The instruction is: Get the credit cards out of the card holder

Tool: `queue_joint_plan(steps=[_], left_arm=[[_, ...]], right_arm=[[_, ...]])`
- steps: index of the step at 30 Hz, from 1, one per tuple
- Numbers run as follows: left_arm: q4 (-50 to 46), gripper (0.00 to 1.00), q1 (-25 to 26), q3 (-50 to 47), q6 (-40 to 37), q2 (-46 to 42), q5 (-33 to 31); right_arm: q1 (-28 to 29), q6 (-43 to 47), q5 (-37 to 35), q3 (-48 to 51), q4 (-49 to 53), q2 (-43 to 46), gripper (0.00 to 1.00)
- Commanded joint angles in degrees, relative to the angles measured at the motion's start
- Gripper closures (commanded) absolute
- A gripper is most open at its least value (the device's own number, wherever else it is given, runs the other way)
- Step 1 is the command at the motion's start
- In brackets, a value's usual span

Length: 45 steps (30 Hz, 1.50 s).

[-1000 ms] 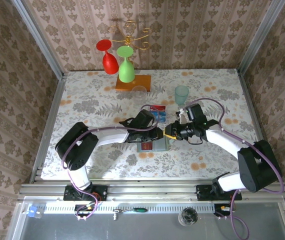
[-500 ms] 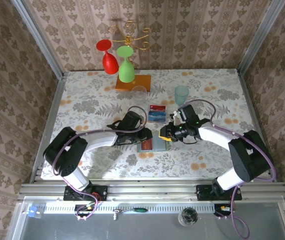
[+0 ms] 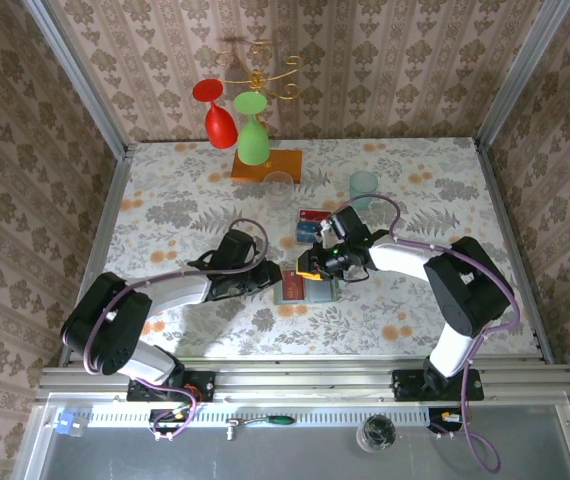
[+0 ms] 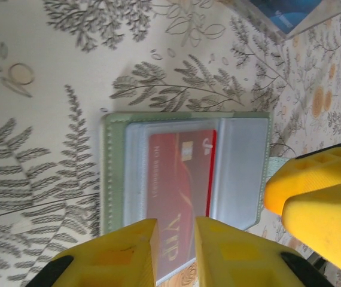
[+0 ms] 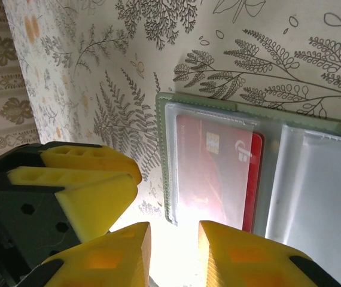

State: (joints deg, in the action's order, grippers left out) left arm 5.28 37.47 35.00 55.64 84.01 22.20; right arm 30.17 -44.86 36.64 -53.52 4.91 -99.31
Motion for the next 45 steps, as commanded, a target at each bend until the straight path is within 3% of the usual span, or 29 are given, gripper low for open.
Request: queue_joint_plan(steps=[1, 23, 45], left_arm=[[0.7, 0.78, -0.5, -1.1, -1.4, -0.8, 1.4], [2.0, 0.81, -0.5, -0.6, -1.1, 2.1, 2.1], [3.6, 0.89, 0.2, -0.6, -0.9, 3.6, 2.4]], right_arm=[[0.1, -0.2, -1.3, -1.6, -0.4, -1.6, 0.73], [0.0, 2.1, -3.4, 3.3, -2.7, -7.0, 0.74], [0.1, 1.4, -2.8, 0.5, 0.1, -1.3, 0.74]])
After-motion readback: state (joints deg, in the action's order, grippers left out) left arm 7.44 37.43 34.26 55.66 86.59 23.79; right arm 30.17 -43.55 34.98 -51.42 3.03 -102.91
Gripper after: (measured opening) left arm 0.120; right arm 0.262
